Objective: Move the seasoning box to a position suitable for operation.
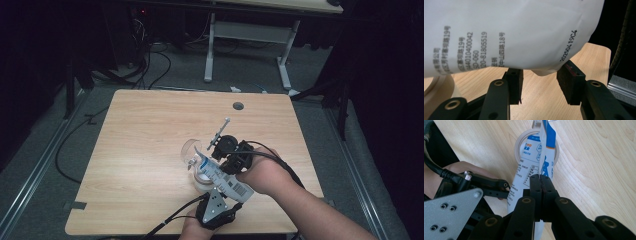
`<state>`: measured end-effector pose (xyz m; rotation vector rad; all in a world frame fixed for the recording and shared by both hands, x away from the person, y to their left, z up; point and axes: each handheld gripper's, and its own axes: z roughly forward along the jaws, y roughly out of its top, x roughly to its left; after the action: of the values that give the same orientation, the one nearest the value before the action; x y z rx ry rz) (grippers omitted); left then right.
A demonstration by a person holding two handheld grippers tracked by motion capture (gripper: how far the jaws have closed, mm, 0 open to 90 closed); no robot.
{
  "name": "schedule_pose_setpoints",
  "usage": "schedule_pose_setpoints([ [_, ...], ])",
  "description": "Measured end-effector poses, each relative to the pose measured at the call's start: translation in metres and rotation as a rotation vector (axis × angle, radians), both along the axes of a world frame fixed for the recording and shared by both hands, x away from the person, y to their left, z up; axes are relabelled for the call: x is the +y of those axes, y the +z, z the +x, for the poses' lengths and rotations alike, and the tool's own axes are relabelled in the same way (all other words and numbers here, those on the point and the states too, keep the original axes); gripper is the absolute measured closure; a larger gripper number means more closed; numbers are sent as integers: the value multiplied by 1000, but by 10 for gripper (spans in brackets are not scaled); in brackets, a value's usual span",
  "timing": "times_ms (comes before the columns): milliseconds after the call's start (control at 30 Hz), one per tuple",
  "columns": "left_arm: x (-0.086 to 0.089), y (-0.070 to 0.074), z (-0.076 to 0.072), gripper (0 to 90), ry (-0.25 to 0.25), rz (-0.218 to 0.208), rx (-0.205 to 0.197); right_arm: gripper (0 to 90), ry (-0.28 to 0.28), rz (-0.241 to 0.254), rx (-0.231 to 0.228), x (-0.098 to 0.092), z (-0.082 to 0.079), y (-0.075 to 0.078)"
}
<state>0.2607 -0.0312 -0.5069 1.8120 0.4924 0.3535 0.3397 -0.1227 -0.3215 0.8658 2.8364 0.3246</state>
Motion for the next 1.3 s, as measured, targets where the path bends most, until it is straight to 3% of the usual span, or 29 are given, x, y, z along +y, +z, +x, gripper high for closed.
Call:
schedule_pose_setpoints([
  [433,2,-10,1,574,11,37,28,899,-7,-6,6,-5,-3,-4],
  [933,5,-13,1,571,19,43,44,899,-9,-7,6,-7,-3,-6],
  [1300,27,-14,0,570,32,48,40,899,-6,12,4,-6,-1,-6],
])
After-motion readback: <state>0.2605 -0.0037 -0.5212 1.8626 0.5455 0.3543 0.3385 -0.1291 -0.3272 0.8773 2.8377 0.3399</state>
